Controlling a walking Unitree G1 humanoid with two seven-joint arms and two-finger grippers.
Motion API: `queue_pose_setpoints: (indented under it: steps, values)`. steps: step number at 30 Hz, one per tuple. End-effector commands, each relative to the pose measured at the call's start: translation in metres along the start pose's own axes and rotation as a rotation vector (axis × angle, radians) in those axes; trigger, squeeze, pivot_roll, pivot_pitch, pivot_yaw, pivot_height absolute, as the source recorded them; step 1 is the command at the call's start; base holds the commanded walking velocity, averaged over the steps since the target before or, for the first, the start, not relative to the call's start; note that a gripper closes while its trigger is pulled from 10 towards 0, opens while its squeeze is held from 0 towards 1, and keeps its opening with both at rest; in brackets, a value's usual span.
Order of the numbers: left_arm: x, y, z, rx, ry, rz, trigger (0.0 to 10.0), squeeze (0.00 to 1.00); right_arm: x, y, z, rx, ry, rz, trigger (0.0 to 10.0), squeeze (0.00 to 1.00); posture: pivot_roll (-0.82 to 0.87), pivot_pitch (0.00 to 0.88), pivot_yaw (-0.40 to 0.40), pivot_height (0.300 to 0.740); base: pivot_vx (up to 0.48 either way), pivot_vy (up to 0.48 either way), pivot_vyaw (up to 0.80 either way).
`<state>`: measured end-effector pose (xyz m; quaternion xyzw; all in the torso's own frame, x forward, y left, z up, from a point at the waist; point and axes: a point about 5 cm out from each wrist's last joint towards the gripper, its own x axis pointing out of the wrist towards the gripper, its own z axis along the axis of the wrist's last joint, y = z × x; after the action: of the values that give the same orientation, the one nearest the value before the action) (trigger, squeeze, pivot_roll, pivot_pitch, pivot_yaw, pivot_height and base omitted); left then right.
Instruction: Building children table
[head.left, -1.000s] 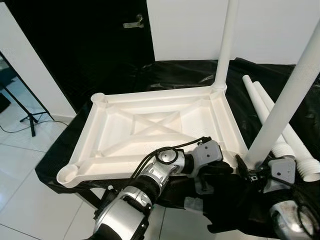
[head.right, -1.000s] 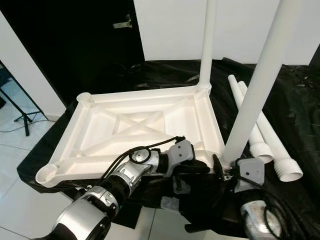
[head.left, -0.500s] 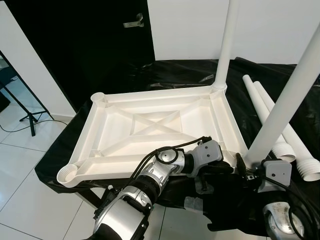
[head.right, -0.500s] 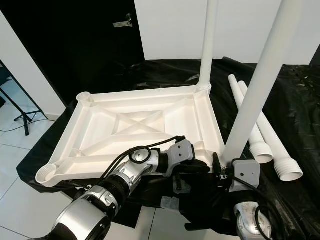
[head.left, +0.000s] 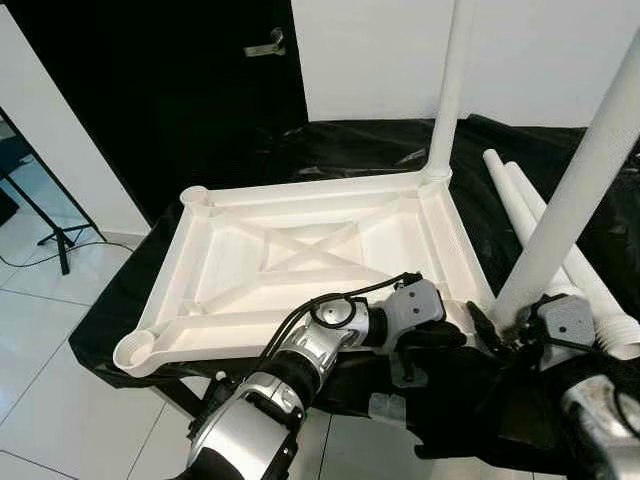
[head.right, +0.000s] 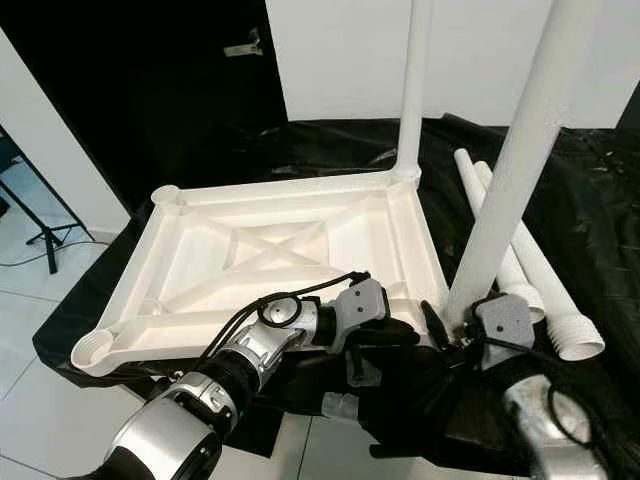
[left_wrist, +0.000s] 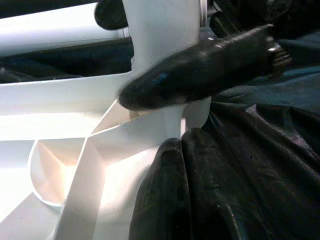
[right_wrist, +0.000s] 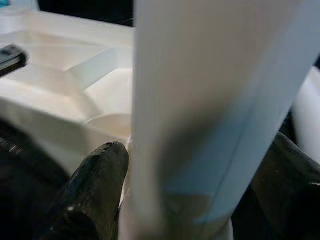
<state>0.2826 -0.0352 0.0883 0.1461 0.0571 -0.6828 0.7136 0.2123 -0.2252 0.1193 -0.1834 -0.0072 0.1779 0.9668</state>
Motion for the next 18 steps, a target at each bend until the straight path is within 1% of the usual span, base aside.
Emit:
queue_pose_setpoints:
  steps: [1,8,9,11,14,15,16,17,18]
  values:
    - [-0.001,-0.034,-0.06,-0.202,0.227,-0.01,10.0,0.0,-0.002,0.002,-0.005,0.021,0.027,0.067,10.0,0.0,0.01,0.0,0.089,0.74,0.0,0.0,0.0]
    - [-0.001,-0.033,-0.06,-0.2,0.228,-0.009,10.0,0.0,-0.003,-0.005,-0.005,0.003,0.036,0.092,10.0,0.0,0.01,0.0,0.09,0.74,0.0,0.0,0.0]
    - [-0.001,-0.033,-0.06,-0.199,0.229,-0.008,10.0,0.0,-0.004,-0.009,-0.004,0.002,0.025,0.115,0.0,0.0,0.01,0.0,0.091,0.74,0.0,0.0,0.0]
    - [-0.002,-0.032,-0.06,-0.197,0.231,-0.007,10.0,0.0,-0.007,-0.01,-0.006,-0.013,0.034,0.16,0.0,0.0,0.01,0.0,0.089,0.74,0.0,0.0,0.0]
    - [-0.002,-0.032,-0.06,-0.196,0.231,-0.007,10.0,0.0,-0.008,-0.007,-0.01,-0.01,0.056,0.164,0.0,0.0,0.01,0.0,0.089,0.74,0.0,0.0,0.0]
    - [-0.002,-0.032,-0.06,-0.197,0.231,-0.007,10.0,0.0,-0.009,0.001,-0.011,0.026,0.06,0.156,0.0,0.0,0.01,0.0,0.087,0.74,0.0,0.0,0.0]
    - [-0.002,-0.032,-0.06,-0.197,0.231,-0.007,10.0,0.0,-0.009,0.001,-0.011,0.026,0.06,0.156,0.0,0.0,0.01,0.0,0.087,0.74,0.0,0.0,0.0]
    - [-0.002,-0.033,-0.06,-0.198,0.231,-0.006,10.0,0.0,-0.009,0.005,-0.011,0.044,0.057,0.149,0.0,0.0,0.01,0.0,0.087,0.74,0.0,0.0,0.0]
    - [-0.002,-0.033,-0.06,-0.198,0.231,-0.008,10.0,0.0,-0.007,0.013,-0.011,0.084,0.048,0.119,0.0,0.0,0.01,0.0,0.086,0.74,0.0,0.0,0.0]
